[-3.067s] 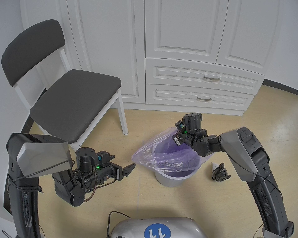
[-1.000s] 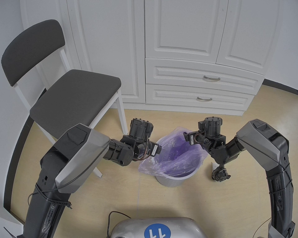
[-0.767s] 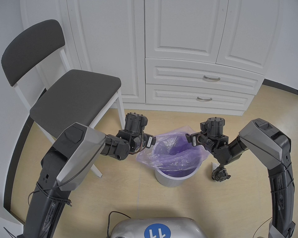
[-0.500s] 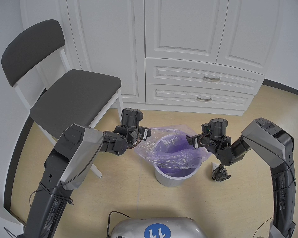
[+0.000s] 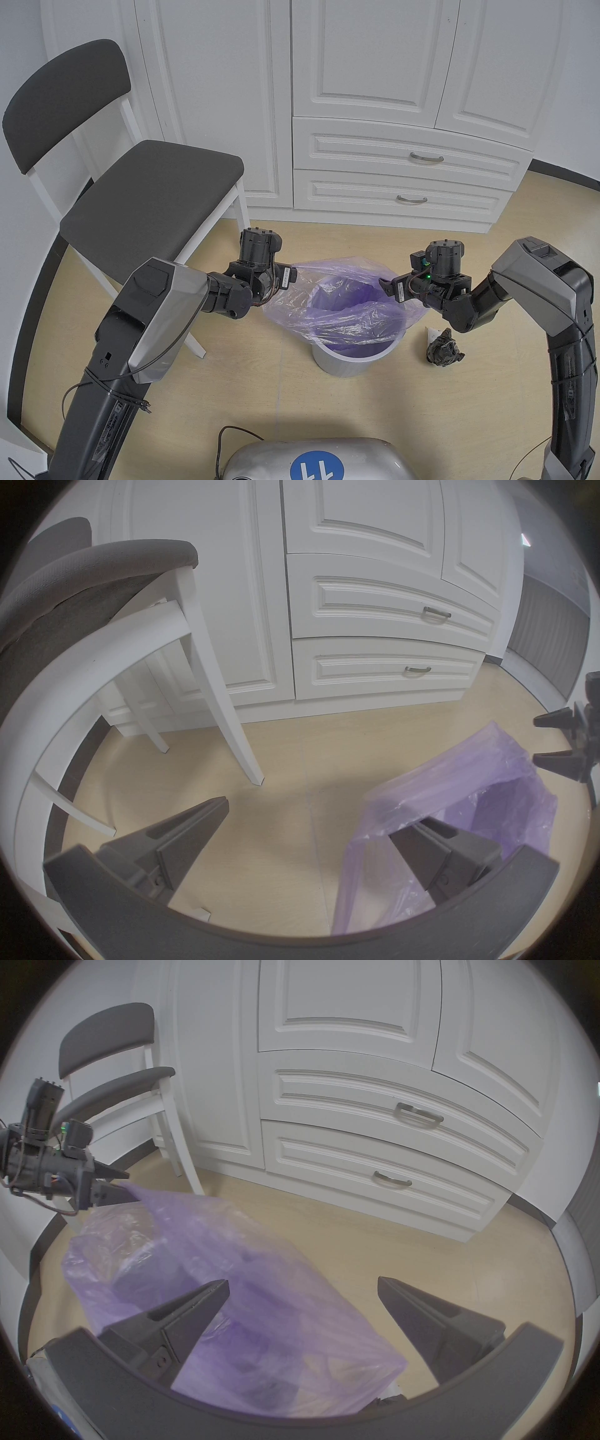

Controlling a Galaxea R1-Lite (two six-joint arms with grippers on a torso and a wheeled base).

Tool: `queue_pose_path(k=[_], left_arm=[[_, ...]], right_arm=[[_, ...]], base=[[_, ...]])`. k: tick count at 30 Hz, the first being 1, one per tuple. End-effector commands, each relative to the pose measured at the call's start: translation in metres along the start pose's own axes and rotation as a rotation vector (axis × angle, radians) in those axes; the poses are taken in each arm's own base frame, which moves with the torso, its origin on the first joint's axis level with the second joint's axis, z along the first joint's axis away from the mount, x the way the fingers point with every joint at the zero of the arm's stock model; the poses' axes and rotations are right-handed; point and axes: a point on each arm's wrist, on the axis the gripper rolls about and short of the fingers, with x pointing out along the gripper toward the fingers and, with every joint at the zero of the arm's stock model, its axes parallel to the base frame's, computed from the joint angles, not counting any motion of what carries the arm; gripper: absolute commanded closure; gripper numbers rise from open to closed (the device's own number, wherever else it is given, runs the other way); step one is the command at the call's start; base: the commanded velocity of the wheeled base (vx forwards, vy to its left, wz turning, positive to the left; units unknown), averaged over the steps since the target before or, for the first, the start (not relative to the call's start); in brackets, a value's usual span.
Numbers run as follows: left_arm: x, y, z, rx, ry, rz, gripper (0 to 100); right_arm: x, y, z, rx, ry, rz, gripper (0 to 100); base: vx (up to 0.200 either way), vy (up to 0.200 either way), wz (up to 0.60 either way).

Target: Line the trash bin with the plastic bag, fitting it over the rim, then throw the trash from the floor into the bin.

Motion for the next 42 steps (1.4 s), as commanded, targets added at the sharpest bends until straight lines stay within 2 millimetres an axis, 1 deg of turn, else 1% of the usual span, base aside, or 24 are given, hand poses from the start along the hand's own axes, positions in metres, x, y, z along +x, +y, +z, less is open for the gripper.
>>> queue_pose_path(k=[1,5,10,12,15,16,19,20,22,23,24,26,29,30,31,35,36,37,38,39,41,42], left_arm=[[0.000,0.000,0.000,-0.025,-0.002,0.001,0],[0.000,-0.003,0.004,-0.066,-0.046,-0.006,0],[-0.001,-0.008,0.006,-0.082,-0.087,-0.005,0],[-0.001,-0.009,0.007,-0.086,-0.104,-0.007,0],[0.000,-0.013,0.006,-0.098,-0.139,-0.014,0],[0.000,-0.013,0.007,-0.098,-0.144,-0.016,0],[0.001,-0.019,0.004,-0.120,-0.160,-0.027,0],[0.001,-0.020,0.004,-0.123,-0.162,-0.029,0],[0.000,-0.023,0.003,-0.132,-0.166,-0.036,0],[0.001,-0.023,0.003,-0.133,-0.164,-0.036,0],[0.000,-0.026,0.002,-0.135,-0.165,-0.039,0],[-0.002,-0.030,0.004,-0.147,-0.170,-0.050,0],[-0.005,-0.034,0.007,-0.155,-0.184,-0.058,0],[-0.005,-0.034,0.007,-0.155,-0.184,-0.058,0],[-0.006,-0.036,0.008,-0.155,-0.186,-0.062,0],[-0.006,-0.036,0.009,-0.156,-0.188,-0.062,0],[-0.006,-0.036,0.009,-0.156,-0.188,-0.062,0],[-0.007,-0.036,0.009,-0.155,-0.188,-0.063,0],[-0.007,-0.036,0.009,-0.155,-0.188,-0.063,0],[-0.007,-0.036,0.009,-0.155,-0.188,-0.063,0],[-0.007,-0.038,0.008,-0.155,-0.186,-0.066,0],[-0.006,-0.039,0.007,-0.155,-0.185,-0.066,0]], right_arm=[[0.026,-0.010,-0.026,0.002,0.044,-0.030,0],[0.036,-0.019,-0.033,0.010,0.054,-0.049,0],[0.040,-0.018,-0.036,0.012,0.050,-0.050,0],[0.040,-0.018,-0.035,0.014,0.041,-0.051,0],[0.028,-0.012,-0.022,0.017,0.019,-0.039,0],[0.025,-0.010,-0.018,0.018,0.011,-0.034,0],[0.007,0.009,-0.007,0.021,-0.024,0.012,0],[0.004,0.013,-0.006,0.018,-0.027,0.021,0],[-0.006,0.031,-0.008,0.005,-0.030,0.062,0],[-0.007,0.033,-0.008,0.004,-0.030,0.066,0],[-0.009,0.040,-0.010,-0.005,-0.028,0.081,0],[-0.009,0.049,-0.017,-0.015,-0.014,0.099,0],[-0.001,0.053,-0.029,-0.023,0.010,0.102,0],[-0.001,0.053,-0.029,-0.023,0.010,0.102,0],[0.004,0.054,-0.031,-0.022,0.006,0.095,0],[0.017,0.048,-0.025,-0.007,-0.035,0.052,0],[0.017,0.048,-0.025,-0.007,-0.035,0.052,0],[0.018,0.044,-0.019,0.001,-0.053,0.031,0],[0.018,0.044,-0.019,0.001,-0.053,0.031,0],[0.019,0.041,-0.012,0.013,-0.075,0.021,0],[0.021,0.039,-0.007,0.028,-0.090,0.015,0],[0.022,0.040,-0.009,0.037,-0.088,0.011,0]], base=[[0.000,0.000,0.00],[0.000,0.000,0.00],[0.000,0.000,0.00],[0.000,0.000,0.00],[0.000,0.000,0.00],[0.000,0.000,0.00],[0.000,0.000,0.00],[0.000,0.000,0.00],[0.000,0.000,0.00],[0.000,0.000,0.00],[0.000,0.000,0.00],[0.000,0.000,0.00],[0.000,0.000,0.00],[0.000,0.000,0.00],[0.000,0.000,0.00],[0.000,0.000,0.00],[0.000,0.000,0.00],[0.000,0.000,0.00],[0.000,0.000,0.00],[0.000,0.000,0.00],[0.000,0.000,0.00],[0.000,0.000,0.00]])
